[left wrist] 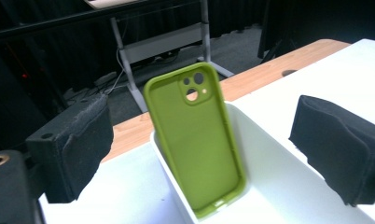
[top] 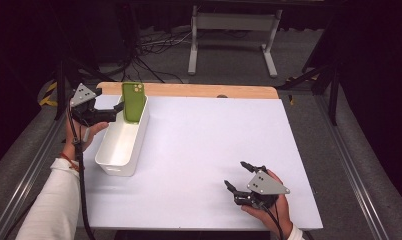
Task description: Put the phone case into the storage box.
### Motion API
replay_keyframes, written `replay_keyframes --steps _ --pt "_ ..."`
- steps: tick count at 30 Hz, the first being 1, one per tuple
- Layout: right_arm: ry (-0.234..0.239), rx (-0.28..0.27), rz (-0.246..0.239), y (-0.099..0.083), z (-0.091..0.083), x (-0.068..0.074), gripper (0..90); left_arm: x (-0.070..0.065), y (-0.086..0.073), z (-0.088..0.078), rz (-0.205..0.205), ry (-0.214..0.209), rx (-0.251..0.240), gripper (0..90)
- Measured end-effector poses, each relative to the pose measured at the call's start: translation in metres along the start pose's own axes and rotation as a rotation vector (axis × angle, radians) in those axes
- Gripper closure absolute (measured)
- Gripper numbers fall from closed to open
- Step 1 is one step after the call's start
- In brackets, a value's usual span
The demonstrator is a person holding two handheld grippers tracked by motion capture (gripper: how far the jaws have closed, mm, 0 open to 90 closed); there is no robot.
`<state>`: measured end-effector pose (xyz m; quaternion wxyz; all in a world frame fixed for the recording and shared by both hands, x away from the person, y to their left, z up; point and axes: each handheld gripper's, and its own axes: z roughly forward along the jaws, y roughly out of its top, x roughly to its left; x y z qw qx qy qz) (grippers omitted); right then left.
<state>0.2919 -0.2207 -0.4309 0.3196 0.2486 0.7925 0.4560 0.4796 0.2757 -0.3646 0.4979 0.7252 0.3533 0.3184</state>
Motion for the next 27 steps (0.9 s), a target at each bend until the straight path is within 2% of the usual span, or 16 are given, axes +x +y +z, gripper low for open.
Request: replay_keyframes --steps 7,15,20,27 --pt "0.008 0.009 -0.015 0.001 0.002 0.003 25.1 -0.010 0.000 -0.013 -0.003 -0.036 -0.040 5.5" --pt "0.005 0.002 -0.016 0.002 0.000 0.003 24.6 -0.019 -0.001 -0.024 0.007 -0.053 -0.069 5.4" --pt "0.006 0.000 -0.019 0.004 0.001 0.006 24.4 -0.023 -0.001 -0.036 0.001 -0.084 -0.094 5.2" --pt "0.011 0.007 -0.030 0.004 0.001 0.008 24.4 -0.026 0.001 -0.046 0.016 -0.091 -0.105 5.2"
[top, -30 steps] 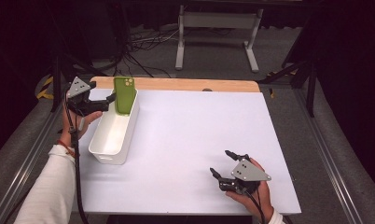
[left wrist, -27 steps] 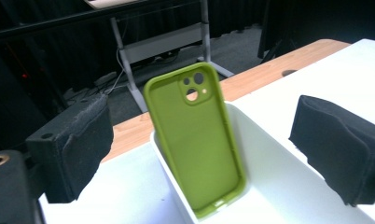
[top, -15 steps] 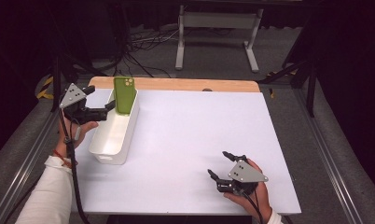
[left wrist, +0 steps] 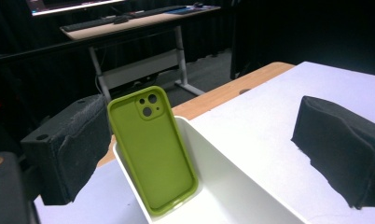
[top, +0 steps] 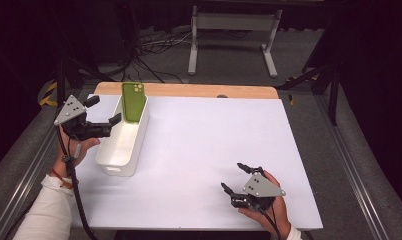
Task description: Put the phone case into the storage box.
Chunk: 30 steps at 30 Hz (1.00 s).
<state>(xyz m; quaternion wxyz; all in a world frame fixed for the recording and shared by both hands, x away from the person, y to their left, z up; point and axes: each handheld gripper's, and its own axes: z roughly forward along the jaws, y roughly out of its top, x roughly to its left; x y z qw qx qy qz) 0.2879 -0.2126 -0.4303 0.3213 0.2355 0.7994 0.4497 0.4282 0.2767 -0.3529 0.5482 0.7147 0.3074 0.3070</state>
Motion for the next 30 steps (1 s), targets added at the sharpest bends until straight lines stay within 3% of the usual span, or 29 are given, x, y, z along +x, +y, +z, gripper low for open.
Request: replay_keyframes --steps 16,30 --pt "-0.024 -0.012 -0.026 0.002 -0.004 0.003 23.4 -0.018 0.000 -0.011 0.013 -0.061 -0.035 5.2" --pt "-0.021 -0.021 -0.007 0.003 -0.003 0.002 22.9 -0.039 -0.003 -0.016 0.048 -0.099 -0.077 5.1"
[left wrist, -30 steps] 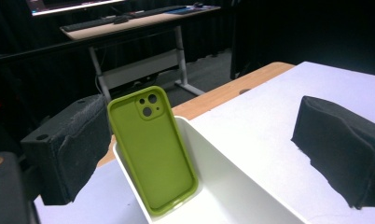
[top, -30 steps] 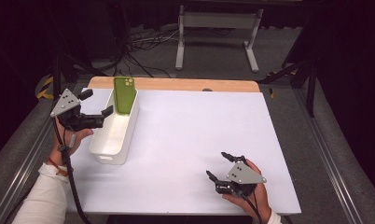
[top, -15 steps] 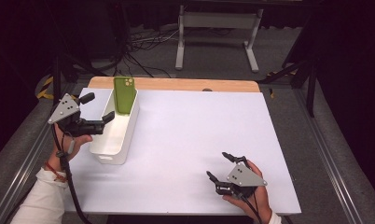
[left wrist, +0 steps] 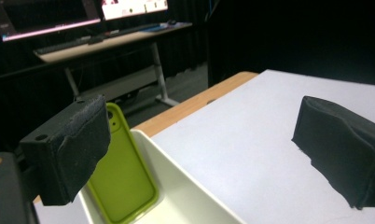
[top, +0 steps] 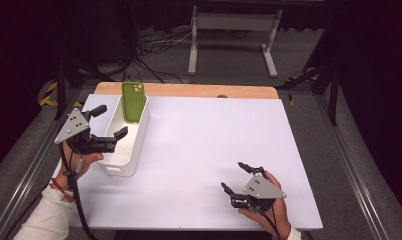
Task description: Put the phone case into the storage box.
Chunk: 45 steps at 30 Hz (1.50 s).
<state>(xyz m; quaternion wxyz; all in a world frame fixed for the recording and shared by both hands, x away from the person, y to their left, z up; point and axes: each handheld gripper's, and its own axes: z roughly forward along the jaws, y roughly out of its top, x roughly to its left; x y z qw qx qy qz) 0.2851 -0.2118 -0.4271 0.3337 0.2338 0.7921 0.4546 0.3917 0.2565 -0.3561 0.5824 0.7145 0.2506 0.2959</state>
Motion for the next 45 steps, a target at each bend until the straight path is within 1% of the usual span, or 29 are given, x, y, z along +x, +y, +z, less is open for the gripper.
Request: replay_keyframes --steps 2,4,6,8,11,17,18,19,22,23,26,28,30,35,40,45 --pt "0.000 0.000 0.002 0.000 0.000 0.000 22.8 -0.002 0.000 0.000 0.008 -0.004 0.004 5.0" --pt "0.000 0.000 -0.001 0.001 0.001 0.000 22.8 -0.004 -0.001 0.000 0.008 -0.007 -0.005 5.0" --pt "-0.001 -0.001 0.001 0.001 0.001 -0.001 22.7 -0.005 -0.001 -0.001 0.007 -0.008 0.001 5.1" --pt "-0.001 -0.001 0.002 0.001 0.001 -0.001 22.7 -0.006 -0.001 -0.001 0.000 -0.011 -0.005 5.2" --pt "-0.004 -0.005 0.007 0.002 0.001 -0.002 22.6 -0.008 -0.002 -0.002 0.007 -0.011 -0.004 5.2" --pt "-0.001 -0.007 0.010 0.004 0.003 -0.003 22.2 -0.010 -0.004 -0.003 0.005 -0.014 -0.005 5.2" --pt "-0.002 -0.009 0.009 0.004 0.003 -0.003 22.1 -0.010 -0.004 -0.004 0.012 -0.017 0.000 5.2" --pt "-0.002 -0.010 0.010 0.005 0.003 -0.004 22.1 -0.011 -0.004 -0.003 0.009 -0.017 -0.005 5.3" --pt "-0.002 -0.013 0.011 0.006 0.004 -0.004 22.0 -0.013 -0.005 -0.006 0.023 -0.026 -0.002 5.2" --pt "-0.002 -0.015 0.011 0.006 0.004 -0.004 21.9 -0.014 -0.005 -0.006 0.022 -0.034 -0.010 5.1" --pt "-0.002 -0.017 0.013 0.007 0.004 -0.005 21.7 -0.015 -0.006 -0.008 0.033 -0.045 -0.012 4.6" --pt "-0.003 -0.021 0.014 0.008 0.004 -0.006 21.6 -0.016 -0.007 -0.009 0.029 -0.046 -0.015 4.2" --pt "-0.006 -0.023 0.017 0.008 0.004 -0.006 21.4 -0.017 -0.008 -0.009 0.033 -0.060 -0.017 3.9" --pt "-0.009 -0.032 0.021 0.010 0.004 -0.008 20.9 -0.021 -0.008 -0.010 0.048 -0.060 -0.016 3.6" --pt "-0.009 -0.037 0.026 0.012 0.004 -0.009 20.8 -0.024 -0.010 -0.009 0.041 -0.067 -0.020 3.7" --pt "-0.016 -0.048 0.023 0.014 0.003 -0.011 20.8 -0.029 -0.011 -0.009 0.047 -0.072 -0.020 3.8"
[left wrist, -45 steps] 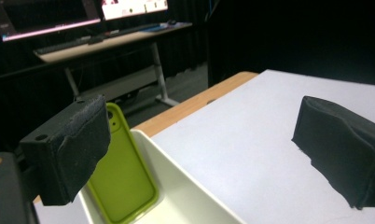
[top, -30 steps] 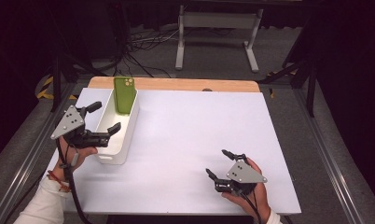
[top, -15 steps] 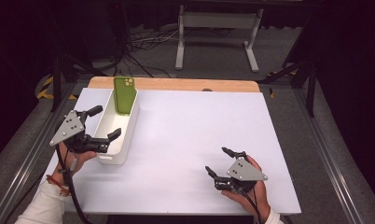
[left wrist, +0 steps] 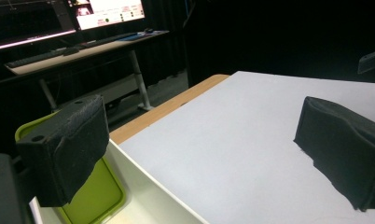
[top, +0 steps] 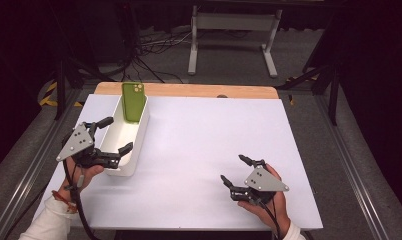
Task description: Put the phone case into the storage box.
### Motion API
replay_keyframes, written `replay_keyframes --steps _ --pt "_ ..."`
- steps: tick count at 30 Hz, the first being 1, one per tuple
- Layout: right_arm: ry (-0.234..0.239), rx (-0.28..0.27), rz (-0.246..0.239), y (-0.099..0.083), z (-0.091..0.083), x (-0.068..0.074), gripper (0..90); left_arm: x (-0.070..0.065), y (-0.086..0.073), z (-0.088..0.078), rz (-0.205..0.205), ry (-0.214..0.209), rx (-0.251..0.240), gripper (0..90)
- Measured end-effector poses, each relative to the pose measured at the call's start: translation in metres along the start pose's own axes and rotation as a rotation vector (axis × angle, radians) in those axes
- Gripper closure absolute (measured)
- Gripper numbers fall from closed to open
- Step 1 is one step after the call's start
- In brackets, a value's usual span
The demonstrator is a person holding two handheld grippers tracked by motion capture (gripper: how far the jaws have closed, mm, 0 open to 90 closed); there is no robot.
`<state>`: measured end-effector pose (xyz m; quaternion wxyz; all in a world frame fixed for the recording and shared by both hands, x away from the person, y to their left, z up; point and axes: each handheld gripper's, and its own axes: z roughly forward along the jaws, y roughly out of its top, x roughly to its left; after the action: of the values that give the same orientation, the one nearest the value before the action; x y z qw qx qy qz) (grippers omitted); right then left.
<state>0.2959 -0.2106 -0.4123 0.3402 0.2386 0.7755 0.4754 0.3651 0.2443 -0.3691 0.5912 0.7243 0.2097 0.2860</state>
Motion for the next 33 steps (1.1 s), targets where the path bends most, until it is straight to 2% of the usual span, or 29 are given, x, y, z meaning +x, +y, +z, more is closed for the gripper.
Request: replay_keyframes --steps 12,20,24,33 --pt "-0.008 -0.016 -0.001 0.004 -0.001 -0.004 20.8 -0.011 -0.001 0.001 0.000 -0.020 -0.018 4.3" --pt "-0.011 -0.023 0.007 0.005 -0.003 -0.007 20.8 -0.020 -0.003 0.001 0.004 -0.031 -0.008 4.3" --pt "-0.012 -0.025 0.004 0.007 -0.001 -0.007 20.8 -0.025 -0.003 0.001 0.006 -0.033 -0.026 4.6" --pt "-0.009 -0.025 -0.006 0.011 0.002 -0.007 21.2 -0.032 -0.004 0.004 0.004 -0.052 -0.027 4.6"
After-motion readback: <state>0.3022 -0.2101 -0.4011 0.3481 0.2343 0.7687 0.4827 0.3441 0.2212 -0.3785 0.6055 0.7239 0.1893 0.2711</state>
